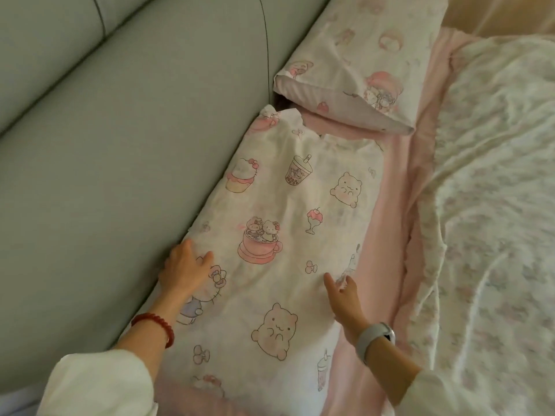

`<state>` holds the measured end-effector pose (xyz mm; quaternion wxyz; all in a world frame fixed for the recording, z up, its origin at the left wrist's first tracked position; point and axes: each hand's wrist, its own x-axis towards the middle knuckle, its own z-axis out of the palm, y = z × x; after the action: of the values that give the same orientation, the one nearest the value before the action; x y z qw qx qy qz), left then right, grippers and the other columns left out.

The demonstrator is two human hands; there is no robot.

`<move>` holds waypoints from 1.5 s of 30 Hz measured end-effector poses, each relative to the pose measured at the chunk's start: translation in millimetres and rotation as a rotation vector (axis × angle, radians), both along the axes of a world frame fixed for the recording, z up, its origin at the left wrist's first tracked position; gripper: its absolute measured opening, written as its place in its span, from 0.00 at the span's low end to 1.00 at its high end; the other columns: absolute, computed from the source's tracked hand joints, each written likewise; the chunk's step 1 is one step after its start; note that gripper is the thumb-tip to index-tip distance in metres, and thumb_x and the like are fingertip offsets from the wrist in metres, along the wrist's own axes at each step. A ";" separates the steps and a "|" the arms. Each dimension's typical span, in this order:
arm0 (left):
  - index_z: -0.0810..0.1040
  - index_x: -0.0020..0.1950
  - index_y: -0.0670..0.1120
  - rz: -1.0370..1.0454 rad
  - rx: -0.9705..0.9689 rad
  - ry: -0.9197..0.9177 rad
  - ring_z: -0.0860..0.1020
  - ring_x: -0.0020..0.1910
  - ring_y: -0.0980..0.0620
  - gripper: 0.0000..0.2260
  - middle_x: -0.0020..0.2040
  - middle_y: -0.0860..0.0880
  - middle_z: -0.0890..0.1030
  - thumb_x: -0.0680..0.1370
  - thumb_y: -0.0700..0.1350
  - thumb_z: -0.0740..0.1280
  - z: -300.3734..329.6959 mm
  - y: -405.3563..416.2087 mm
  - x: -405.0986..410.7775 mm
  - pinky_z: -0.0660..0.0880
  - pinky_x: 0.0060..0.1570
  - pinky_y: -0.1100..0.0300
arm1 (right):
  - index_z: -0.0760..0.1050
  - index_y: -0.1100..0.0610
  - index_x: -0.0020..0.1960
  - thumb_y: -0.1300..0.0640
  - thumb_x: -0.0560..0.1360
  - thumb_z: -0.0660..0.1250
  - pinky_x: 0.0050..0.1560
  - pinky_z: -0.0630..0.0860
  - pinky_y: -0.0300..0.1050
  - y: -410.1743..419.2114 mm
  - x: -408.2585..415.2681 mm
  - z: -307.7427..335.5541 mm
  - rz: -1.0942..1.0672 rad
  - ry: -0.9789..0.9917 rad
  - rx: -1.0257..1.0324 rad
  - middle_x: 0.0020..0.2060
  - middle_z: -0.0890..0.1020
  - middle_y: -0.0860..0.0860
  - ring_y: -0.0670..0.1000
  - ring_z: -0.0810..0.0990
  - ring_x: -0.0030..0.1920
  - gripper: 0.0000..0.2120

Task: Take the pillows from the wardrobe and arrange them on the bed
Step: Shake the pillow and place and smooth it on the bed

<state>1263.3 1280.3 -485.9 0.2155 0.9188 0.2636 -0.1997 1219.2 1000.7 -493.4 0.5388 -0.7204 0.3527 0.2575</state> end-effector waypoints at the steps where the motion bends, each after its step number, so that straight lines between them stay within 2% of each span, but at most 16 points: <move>1: 0.61 0.69 0.43 0.013 -0.025 0.016 0.67 0.65 0.38 0.30 0.68 0.38 0.67 0.73 0.59 0.62 -10.2 5.0 4.0 0.68 0.61 0.42 | 0.52 0.57 0.70 0.44 0.74 0.62 0.67 0.65 0.56 5.1 1.2 -8.9 -0.041 -0.018 0.003 0.60 0.67 0.50 0.57 0.66 0.65 0.33; 4: 0.59 0.70 0.45 0.076 -0.089 0.032 0.68 0.64 0.37 0.40 0.67 0.39 0.69 0.67 0.68 0.60 -30.1 12.2 10.6 0.66 0.63 0.42 | 0.55 0.56 0.69 0.44 0.71 0.66 0.65 0.68 0.59 14.5 5.5 -25.5 -0.180 -0.022 -0.008 0.64 0.69 0.56 0.59 0.69 0.64 0.34; 6: 0.65 0.66 0.42 0.131 -0.079 0.027 0.70 0.61 0.37 0.41 0.63 0.38 0.72 0.65 0.71 0.58 -31.7 11.4 16.4 0.67 0.61 0.42 | 0.63 0.59 0.63 0.47 0.70 0.68 0.56 0.75 0.57 18.9 12.6 -25.5 -0.284 0.003 0.024 0.56 0.75 0.56 0.58 0.76 0.54 0.29; 9: 0.70 0.56 0.36 0.164 -0.074 -0.119 0.75 0.52 0.36 0.30 0.54 0.35 0.78 0.73 0.63 0.61 -19.8 -2.6 27.2 0.72 0.50 0.49 | 0.70 0.60 0.53 0.53 0.68 0.68 0.45 0.78 0.52 21.3 21.2 -10.3 -0.364 -0.092 -0.081 0.43 0.79 0.55 0.57 0.79 0.43 0.17; 12: 0.73 0.51 0.37 0.144 -0.119 -0.402 0.76 0.45 0.38 0.18 0.47 0.36 0.80 0.79 0.52 0.56 10.7 -27.2 33.2 0.69 0.42 0.51 | 0.72 0.58 0.48 0.56 0.69 0.65 0.42 0.78 0.50 11.2 27.8 22.8 -0.359 -0.336 -0.228 0.42 0.81 0.57 0.56 0.79 0.42 0.10; 16: 0.72 0.45 0.38 0.168 -0.183 -0.669 0.71 0.37 0.45 0.13 0.38 0.43 0.76 0.80 0.48 0.56 51.4 -56.0 46.0 0.63 0.38 0.55 | 0.71 0.51 0.40 0.56 0.67 0.65 0.35 0.72 0.40 -15.1 50.5 71.5 -0.412 -0.586 -0.376 0.34 0.76 0.46 0.47 0.75 0.35 0.03; 19: 0.72 0.46 0.41 0.173 -0.216 -0.689 0.70 0.37 0.47 0.15 0.38 0.47 0.75 0.80 0.51 0.55 62.2 -70.4 58.1 0.63 0.38 0.57 | 0.67 0.46 0.36 0.55 0.67 0.64 0.34 0.72 0.42 -31.6 64.1 83.9 -0.449 -0.629 -0.414 0.33 0.76 0.46 0.47 0.75 0.34 0.07; 22: 0.71 0.55 0.41 0.200 -0.284 -0.398 0.75 0.47 0.42 0.21 0.52 0.41 0.78 0.77 0.59 0.57 47.8 -67.1 74.1 0.68 0.43 0.54 | 0.68 0.46 0.39 0.49 0.68 0.64 0.38 0.75 0.47 -47.9 70.1 71.4 -0.384 -0.507 -0.401 0.38 0.77 0.47 0.53 0.78 0.42 0.05; 24: 0.68 0.62 0.40 0.167 -0.339 -0.164 0.73 0.53 0.41 0.28 0.61 0.38 0.73 0.74 0.62 0.59 28.7 -57.3 78.2 0.69 0.48 0.52 | 0.70 0.50 0.53 0.48 0.70 0.64 0.53 0.75 0.57 -58.9 67.4 53.1 -0.279 -0.395 -0.368 0.51 0.78 0.52 0.58 0.76 0.54 0.12; 27: 0.68 0.65 0.41 0.101 -0.424 -0.067 0.72 0.57 0.42 0.28 0.64 0.38 0.71 0.73 0.60 0.61 -1.8 -42.7 55.9 0.69 0.56 0.51 | 0.54 0.53 0.71 0.49 0.75 0.62 0.71 0.58 0.60 -64.0 42.1 22.9 -0.098 -0.271 -0.376 0.72 0.61 0.56 0.58 0.58 0.71 0.29; 29: 0.65 0.67 0.42 0.111 -0.424 -0.035 0.71 0.61 0.42 0.29 0.67 0.40 0.70 0.74 0.61 0.61 -20.0 -33.6 25.4 0.69 0.58 0.50 | 0.51 0.51 0.72 0.50 0.76 0.61 0.71 0.57 0.56 -60.7 10.9 6.0 -0.074 -0.261 -0.354 0.73 0.58 0.53 0.55 0.56 0.72 0.30; 31: 0.67 0.66 0.43 0.143 -0.423 0.006 0.72 0.59 0.43 0.29 0.66 0.41 0.72 0.75 0.62 0.58 -33.2 -24.8 -5.3 0.69 0.53 0.55 | 0.52 0.49 0.72 0.49 0.76 0.60 0.70 0.58 0.55 -54.0 -24.1 -7.4 -0.100 -0.235 -0.291 0.73 0.60 0.51 0.53 0.59 0.71 0.28; 34: 0.66 0.67 0.46 0.225 -0.549 0.092 0.71 0.61 0.44 0.31 0.66 0.44 0.73 0.74 0.67 0.55 -45.2 -14.7 -35.5 0.66 0.59 0.54 | 0.55 0.50 0.71 0.43 0.76 0.56 0.66 0.60 0.48 -47.0 -54.9 -16.6 -0.177 -0.119 -0.197 0.70 0.66 0.53 0.55 0.64 0.68 0.27; 36: 0.69 0.64 0.45 0.230 -0.539 0.045 0.73 0.58 0.46 0.31 0.63 0.44 0.75 0.73 0.68 0.56 -44.6 -11.6 -41.1 0.68 0.59 0.54 | 0.55 0.49 0.70 0.42 0.76 0.56 0.65 0.62 0.49 -44.7 -56.2 -14.9 -0.182 -0.102 -0.190 0.68 0.68 0.52 0.56 0.66 0.67 0.26; 42: 0.73 0.44 0.42 0.221 -0.282 -0.346 0.74 0.42 0.42 0.17 0.43 0.39 0.78 0.78 0.55 0.58 -6.6 -4.6 -39.1 0.66 0.37 0.56 | 0.61 0.47 0.67 0.36 0.72 0.56 0.58 0.66 0.49 -19.5 -62.0 9.9 -0.285 -0.140 -0.313 0.64 0.73 0.53 0.58 0.71 0.63 0.27; 45: 0.71 0.39 0.40 0.181 -0.125 -0.433 0.75 0.41 0.38 0.19 0.39 0.37 0.77 0.78 0.55 0.57 9.7 22.4 -48.5 0.65 0.36 0.54 | 0.65 0.42 0.62 0.35 0.69 0.56 0.59 0.66 0.47 7.9 -82.3 20.1 -0.322 -0.152 -0.335 0.60 0.73 0.44 0.54 0.73 0.57 0.24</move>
<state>1214.8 1302.7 -476.1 0.3404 0.8977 0.2798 0.0060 1136.9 1008.5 -473.3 0.4708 -0.7516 0.4592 0.0514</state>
